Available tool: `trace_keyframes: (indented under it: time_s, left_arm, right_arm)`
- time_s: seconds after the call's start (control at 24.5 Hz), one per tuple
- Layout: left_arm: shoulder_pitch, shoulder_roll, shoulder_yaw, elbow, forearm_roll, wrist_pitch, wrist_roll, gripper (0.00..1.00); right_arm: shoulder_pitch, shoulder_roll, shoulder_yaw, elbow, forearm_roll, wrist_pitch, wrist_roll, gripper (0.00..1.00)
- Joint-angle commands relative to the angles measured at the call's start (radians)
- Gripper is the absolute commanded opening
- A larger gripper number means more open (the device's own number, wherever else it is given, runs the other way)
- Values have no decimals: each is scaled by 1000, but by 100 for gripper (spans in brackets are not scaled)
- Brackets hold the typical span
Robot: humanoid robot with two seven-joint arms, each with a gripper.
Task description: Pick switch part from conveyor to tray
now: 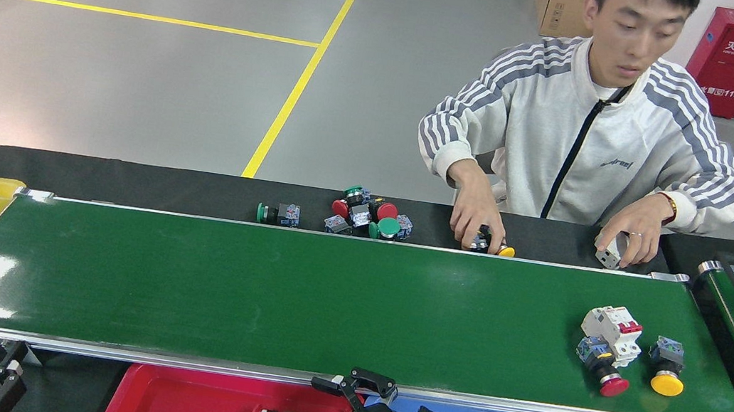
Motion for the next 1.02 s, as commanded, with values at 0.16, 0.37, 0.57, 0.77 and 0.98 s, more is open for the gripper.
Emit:
trace_keyframes:
  time_s: [0.16,0.37,0.57,0.77,0.98]
  left_arm:
    - [1,-8,22,-21,4,-5,8,100]
    - [-2,-8,22,-41,10,-7,8,100]
    - [-2,-7,21,-51,9,-7,8,100]
    - [-12,-2,21,-51,6,-5,8,100]
    - [-18,-1,19,-50,0,-5,8,100]
  right_arm:
    - [351,51,-408,-219,4,369,-173,93]
    - [486,40,-524,-217,8,723,-403,94]
    - [478,43,-570,-213,-12,731,-345,98]
    - [408,43,-515,-208,16,735,-296,99]
    - [308,43,-432,-156,39,737,-170,99]
